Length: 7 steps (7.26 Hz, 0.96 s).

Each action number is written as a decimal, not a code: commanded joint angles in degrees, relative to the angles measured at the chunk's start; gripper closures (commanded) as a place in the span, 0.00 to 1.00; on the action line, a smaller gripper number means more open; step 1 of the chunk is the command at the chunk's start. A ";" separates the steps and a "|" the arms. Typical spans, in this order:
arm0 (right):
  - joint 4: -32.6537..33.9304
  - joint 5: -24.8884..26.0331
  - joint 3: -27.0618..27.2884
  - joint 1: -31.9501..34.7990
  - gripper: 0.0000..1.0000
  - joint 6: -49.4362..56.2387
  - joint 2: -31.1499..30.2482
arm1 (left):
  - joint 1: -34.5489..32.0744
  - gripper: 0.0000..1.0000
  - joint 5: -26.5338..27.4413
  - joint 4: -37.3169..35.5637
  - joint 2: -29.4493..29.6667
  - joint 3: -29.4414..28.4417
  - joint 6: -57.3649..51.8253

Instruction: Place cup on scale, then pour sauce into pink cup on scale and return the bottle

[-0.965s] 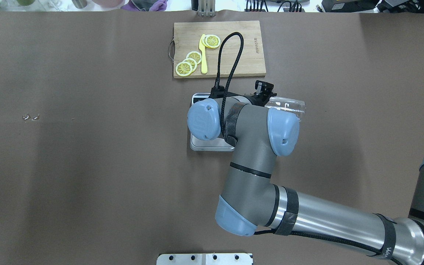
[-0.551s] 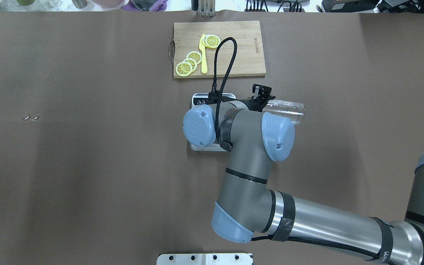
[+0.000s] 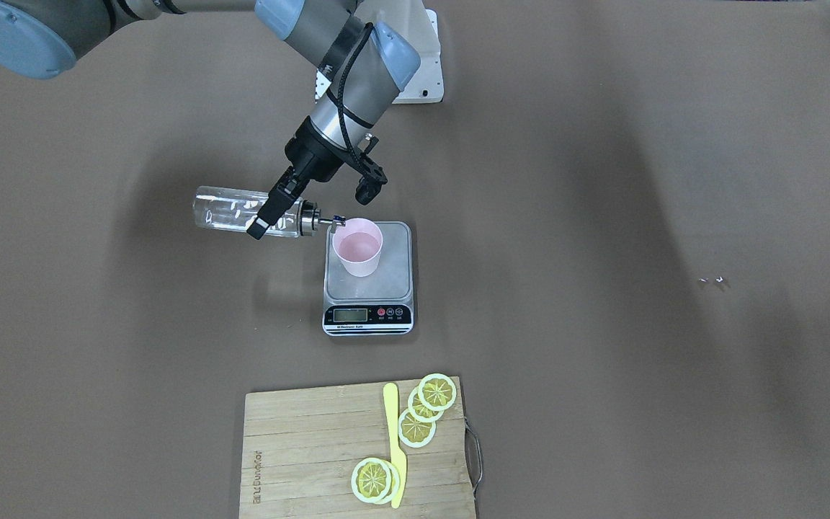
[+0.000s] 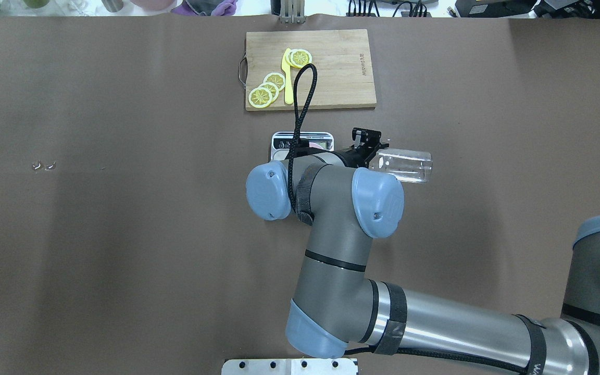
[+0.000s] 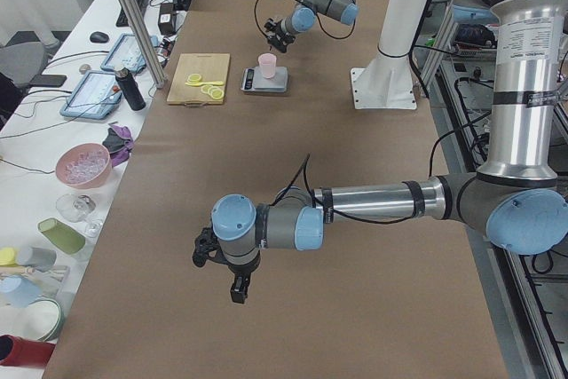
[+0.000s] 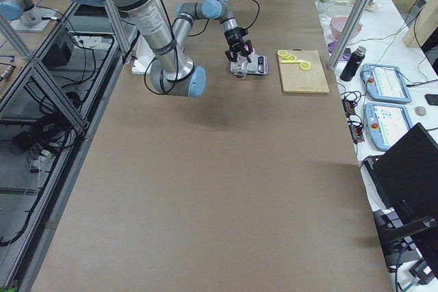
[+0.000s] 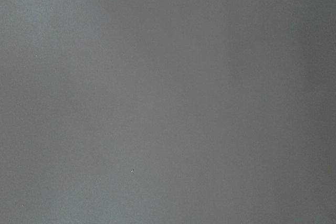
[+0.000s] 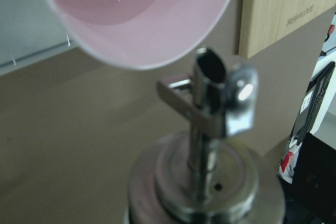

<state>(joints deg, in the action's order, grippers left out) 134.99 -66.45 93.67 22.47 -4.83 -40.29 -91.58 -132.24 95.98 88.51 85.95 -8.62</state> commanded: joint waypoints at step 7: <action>3.25 0.45 -5.25 -0.06 0.67 0.00 3.29 | 0.00 0.01 -0.04 0.00 0.00 0.18 0.01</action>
<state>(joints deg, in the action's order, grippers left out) 137.48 -66.01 88.63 22.41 -4.83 -37.11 -91.58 -132.27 95.98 88.51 86.10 -8.61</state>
